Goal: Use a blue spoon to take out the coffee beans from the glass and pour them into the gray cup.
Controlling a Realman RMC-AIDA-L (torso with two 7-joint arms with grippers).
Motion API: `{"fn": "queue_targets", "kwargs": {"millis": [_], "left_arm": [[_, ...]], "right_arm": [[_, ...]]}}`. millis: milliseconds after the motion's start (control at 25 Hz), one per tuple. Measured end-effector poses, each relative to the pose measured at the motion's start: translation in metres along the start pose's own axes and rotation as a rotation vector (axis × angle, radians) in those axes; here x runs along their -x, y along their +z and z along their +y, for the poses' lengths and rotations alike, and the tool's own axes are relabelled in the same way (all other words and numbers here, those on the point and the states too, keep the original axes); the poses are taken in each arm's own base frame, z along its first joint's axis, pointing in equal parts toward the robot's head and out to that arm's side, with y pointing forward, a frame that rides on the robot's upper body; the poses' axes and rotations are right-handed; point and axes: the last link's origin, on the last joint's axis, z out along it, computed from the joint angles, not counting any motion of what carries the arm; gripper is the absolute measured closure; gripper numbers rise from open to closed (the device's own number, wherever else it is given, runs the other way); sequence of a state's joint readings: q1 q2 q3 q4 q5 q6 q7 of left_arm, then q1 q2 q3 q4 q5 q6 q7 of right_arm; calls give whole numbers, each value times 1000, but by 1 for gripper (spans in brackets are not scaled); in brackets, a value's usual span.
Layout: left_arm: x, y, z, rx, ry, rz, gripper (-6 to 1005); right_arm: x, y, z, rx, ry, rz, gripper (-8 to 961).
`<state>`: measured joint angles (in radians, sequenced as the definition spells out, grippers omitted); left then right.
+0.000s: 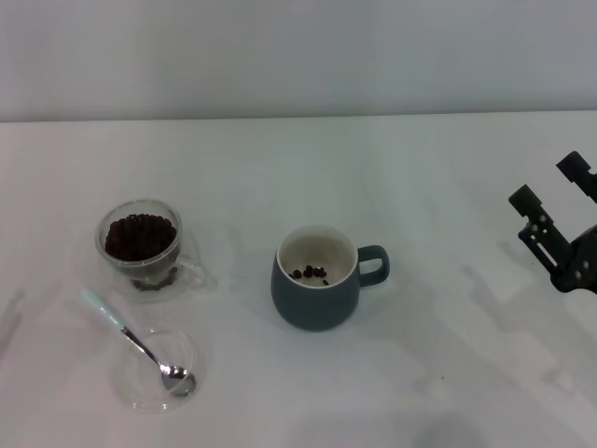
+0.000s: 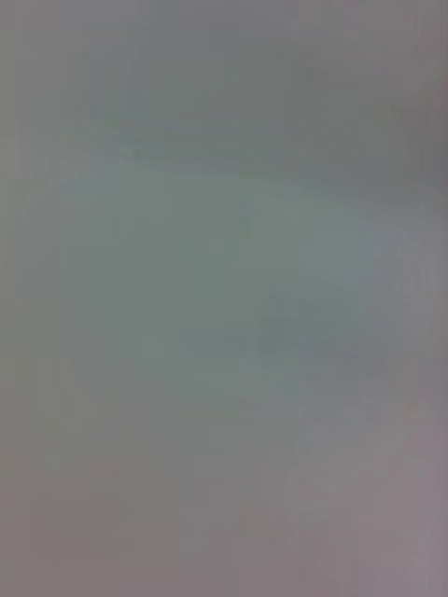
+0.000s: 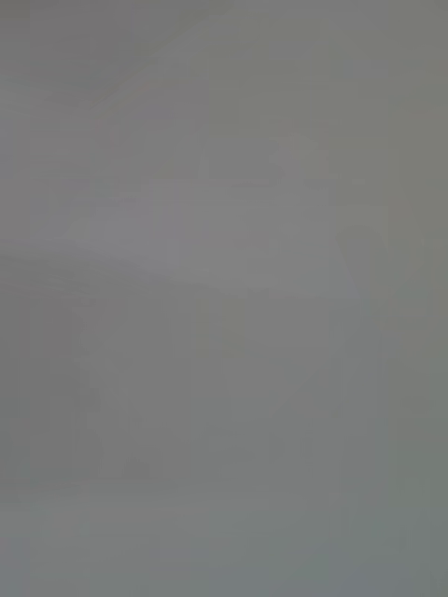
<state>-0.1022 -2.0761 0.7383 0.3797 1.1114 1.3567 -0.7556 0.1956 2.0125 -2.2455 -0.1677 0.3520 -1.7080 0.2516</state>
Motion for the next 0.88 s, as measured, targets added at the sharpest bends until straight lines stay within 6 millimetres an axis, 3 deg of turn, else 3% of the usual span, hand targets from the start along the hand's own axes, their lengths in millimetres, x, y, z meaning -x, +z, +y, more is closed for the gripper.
{"fn": "queue_targets", "kwargs": {"millis": [280,880], "left_arm": [[-5,-1,-3,-80,29,91,386],[-7,21,4,-129,55,158,386]], "right_arm": [[1,2,-1,2,-3,-4,303],[3,2,-1,1,-10,-22,303]]}}
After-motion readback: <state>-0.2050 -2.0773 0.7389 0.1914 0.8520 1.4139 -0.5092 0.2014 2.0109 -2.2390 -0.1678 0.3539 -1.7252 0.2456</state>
